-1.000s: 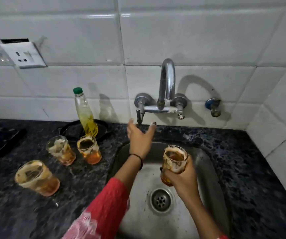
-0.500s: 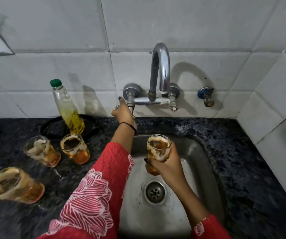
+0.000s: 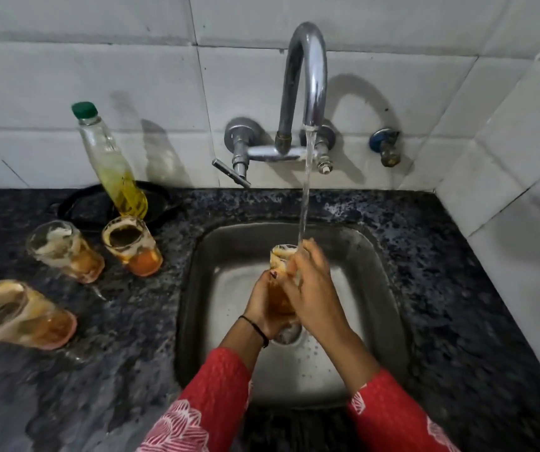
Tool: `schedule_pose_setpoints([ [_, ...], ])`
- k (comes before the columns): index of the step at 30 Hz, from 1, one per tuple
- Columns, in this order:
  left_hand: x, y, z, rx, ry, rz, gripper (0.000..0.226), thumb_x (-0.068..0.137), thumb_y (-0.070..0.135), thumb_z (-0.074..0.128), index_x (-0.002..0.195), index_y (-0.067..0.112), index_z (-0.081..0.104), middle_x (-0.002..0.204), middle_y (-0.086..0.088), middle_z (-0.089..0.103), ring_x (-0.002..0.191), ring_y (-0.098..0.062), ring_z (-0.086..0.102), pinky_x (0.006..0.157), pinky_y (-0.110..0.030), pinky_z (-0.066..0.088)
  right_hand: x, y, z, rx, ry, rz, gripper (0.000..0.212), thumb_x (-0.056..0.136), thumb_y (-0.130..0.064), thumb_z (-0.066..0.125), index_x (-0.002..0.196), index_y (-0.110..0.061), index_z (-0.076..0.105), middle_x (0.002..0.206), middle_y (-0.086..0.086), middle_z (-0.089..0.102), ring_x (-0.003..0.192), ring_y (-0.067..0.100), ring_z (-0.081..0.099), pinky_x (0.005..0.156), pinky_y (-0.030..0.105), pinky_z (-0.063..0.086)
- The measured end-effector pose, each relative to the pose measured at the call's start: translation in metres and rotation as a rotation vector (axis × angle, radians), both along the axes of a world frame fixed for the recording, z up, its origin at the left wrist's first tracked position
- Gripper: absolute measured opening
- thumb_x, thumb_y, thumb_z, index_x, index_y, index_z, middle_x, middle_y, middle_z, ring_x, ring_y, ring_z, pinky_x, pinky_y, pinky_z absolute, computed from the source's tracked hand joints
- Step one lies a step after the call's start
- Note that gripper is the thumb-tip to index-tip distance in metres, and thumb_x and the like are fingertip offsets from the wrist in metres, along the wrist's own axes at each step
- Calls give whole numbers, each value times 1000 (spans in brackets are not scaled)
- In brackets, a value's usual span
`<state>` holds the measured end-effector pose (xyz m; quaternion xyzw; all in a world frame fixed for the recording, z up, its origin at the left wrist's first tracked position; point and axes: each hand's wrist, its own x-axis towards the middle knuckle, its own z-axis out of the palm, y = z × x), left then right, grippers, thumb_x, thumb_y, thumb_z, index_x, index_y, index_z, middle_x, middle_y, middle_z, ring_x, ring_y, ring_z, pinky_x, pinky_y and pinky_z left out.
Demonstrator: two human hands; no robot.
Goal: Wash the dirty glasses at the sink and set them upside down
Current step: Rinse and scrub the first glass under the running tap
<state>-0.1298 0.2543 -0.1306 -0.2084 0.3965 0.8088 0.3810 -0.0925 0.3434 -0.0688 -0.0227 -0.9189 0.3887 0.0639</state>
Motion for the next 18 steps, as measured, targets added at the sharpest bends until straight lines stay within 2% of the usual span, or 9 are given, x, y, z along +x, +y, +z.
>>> schedule_pose_setpoints([
  [1,-1,0,-4,-1,-10,17,42,86,45,46,113,18,63,110,-11,61,102,-27,56,82,-36,44,-2,0,3,148,16,35,31,91,-21,57,121,-14,56,144,5,42,139,19,29,114,35,29],
  [2,-1,0,-5,-3,-26,25,41,86,44,47,110,18,66,108,-11,61,100,-26,56,81,-36,43,-3,1,7,261,5,67,30,92,-22,55,121,-15,58,140,6,48,138,21,32,114,36,30],
  [5,-6,-1,-14,-63,-29,47,37,89,44,45,90,16,70,87,-6,63,75,-20,59,65,-30,43,-11,4,14,359,-139,96,23,93,-27,51,113,-22,62,112,6,67,108,25,59,87,35,49],
  [7,-10,-2,-18,-40,-4,105,37,90,42,45,98,15,69,90,-6,66,77,-20,62,69,-32,44,-19,7,20,203,-227,16,18,94,-30,50,102,-22,65,98,7,71,93,26,65,76,36,52],
  [9,-14,-2,-20,4,48,146,38,92,40,44,103,13,68,90,-7,69,75,-20,64,71,-32,45,-29,9,22,65,-328,-86,21,95,-31,50,95,-20,68,94,7,73,89,27,67,75,37,53],
  [11,-13,-2,-26,-11,81,144,38,95,40,42,95,14,69,78,-5,71,63,-16,64,61,-29,44,-41,10,18,-33,-438,-154,22,94,-31,51,88,-18,68,90,7,73,86,26,69,77,38,55],
  [13,-11,-1,-32,-43,81,168,38,93,42,44,95,14,70,76,-6,69,62,-17,62,58,-28,41,-46,8,16,-157,-530,-140,21,90,-29,53,85,-15,68,85,8,73,81,26,70,81,43,57],
  [15,-14,-1,-38,-101,25,167,36,86,39,45,91,11,67,75,-8,63,63,-20,57,57,-28,38,-46,8,14,-81,-534,-15,16,86,-22,56,84,-13,69,88,10,72,84,26,69,83,41,56],
  [18,-29,-8,-42,-209,-49,-12,36,85,33,37,67,12,61,57,-4,57,50,-18,50,47,-22,34,-35,13,10,181,-439,290,17,83,-10,59,98,-13,67,105,7,66,94,23,64,82,30,52],
])
